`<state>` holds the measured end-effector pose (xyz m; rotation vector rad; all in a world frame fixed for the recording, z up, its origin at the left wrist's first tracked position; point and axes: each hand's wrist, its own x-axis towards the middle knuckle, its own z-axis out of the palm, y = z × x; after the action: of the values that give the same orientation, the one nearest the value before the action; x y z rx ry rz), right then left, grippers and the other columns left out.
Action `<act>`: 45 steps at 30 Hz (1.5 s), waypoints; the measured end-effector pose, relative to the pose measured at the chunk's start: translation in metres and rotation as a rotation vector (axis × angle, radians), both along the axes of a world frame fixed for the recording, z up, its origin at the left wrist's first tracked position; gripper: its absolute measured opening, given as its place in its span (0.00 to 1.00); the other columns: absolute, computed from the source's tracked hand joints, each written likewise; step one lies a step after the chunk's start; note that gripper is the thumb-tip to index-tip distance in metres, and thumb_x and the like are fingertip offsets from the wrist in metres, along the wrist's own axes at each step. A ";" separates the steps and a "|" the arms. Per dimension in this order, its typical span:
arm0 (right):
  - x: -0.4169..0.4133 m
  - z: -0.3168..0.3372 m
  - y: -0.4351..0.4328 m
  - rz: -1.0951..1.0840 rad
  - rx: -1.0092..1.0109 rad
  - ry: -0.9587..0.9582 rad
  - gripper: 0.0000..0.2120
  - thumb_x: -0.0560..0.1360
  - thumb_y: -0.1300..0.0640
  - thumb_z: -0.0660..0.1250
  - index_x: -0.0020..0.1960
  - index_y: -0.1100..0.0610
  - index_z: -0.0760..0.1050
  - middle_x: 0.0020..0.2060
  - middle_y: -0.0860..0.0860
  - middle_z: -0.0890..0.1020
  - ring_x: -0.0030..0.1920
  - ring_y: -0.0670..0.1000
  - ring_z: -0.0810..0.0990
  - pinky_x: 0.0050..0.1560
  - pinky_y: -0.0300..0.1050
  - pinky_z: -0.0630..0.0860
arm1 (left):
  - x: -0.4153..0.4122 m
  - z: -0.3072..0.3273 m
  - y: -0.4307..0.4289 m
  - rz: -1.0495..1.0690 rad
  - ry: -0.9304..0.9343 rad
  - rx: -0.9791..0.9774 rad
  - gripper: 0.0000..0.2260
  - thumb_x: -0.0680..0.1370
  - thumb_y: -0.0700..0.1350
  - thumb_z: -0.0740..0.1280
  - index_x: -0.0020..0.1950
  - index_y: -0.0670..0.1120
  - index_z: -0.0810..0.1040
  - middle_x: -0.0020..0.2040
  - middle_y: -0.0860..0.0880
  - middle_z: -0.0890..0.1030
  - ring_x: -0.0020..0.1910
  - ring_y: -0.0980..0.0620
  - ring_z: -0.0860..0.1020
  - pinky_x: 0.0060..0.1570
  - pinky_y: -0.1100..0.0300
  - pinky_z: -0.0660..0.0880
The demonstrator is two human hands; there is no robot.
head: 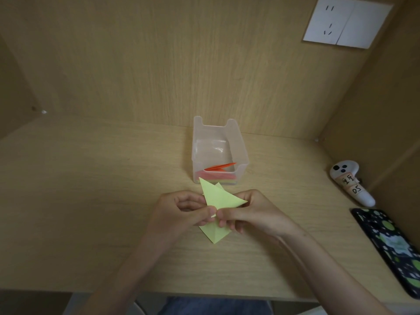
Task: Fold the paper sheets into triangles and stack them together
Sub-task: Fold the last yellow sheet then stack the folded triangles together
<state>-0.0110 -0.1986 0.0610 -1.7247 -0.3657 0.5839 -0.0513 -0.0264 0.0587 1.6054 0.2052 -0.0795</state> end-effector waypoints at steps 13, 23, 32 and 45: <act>-0.004 -0.002 -0.001 -0.051 -0.039 -0.032 0.02 0.70 0.68 0.69 0.42 0.67 0.80 0.29 0.52 0.82 0.27 0.45 0.74 0.25 0.37 0.69 | 0.000 -0.002 0.002 -0.070 0.014 0.084 0.08 0.64 0.38 0.77 0.39 0.47 0.82 0.36 0.50 0.85 0.37 0.55 0.84 0.37 0.63 0.80; -0.005 -0.002 -0.004 -0.093 -0.109 -0.098 0.04 0.69 0.69 0.68 0.39 0.64 0.81 0.28 0.52 0.81 0.27 0.44 0.73 0.29 0.34 0.69 | 0.002 -0.005 0.000 -0.059 0.056 0.162 0.09 0.62 0.37 0.78 0.36 0.47 0.82 0.35 0.49 0.85 0.38 0.52 0.84 0.43 0.56 0.81; 0.001 0.004 -0.018 -0.144 -0.117 -0.100 0.08 0.71 0.67 0.69 0.35 0.58 0.79 0.29 0.52 0.82 0.28 0.45 0.75 0.26 0.35 0.65 | 0.005 -0.003 0.005 -0.061 0.031 0.153 0.09 0.62 0.36 0.79 0.35 0.45 0.82 0.33 0.48 0.84 0.36 0.51 0.84 0.41 0.57 0.81; 0.004 0.002 -0.027 -0.137 -0.122 -0.073 0.07 0.72 0.67 0.68 0.36 0.60 0.79 0.28 0.52 0.82 0.28 0.46 0.76 0.25 0.37 0.64 | 0.005 -0.003 0.011 -0.135 0.087 0.072 0.07 0.66 0.32 0.75 0.41 0.39 0.80 0.32 0.49 0.84 0.32 0.53 0.83 0.33 0.67 0.78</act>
<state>-0.0068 -0.2261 0.0635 -1.8755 -0.2645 0.4522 -0.0463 -0.0154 0.0559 1.6878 0.1684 -0.2493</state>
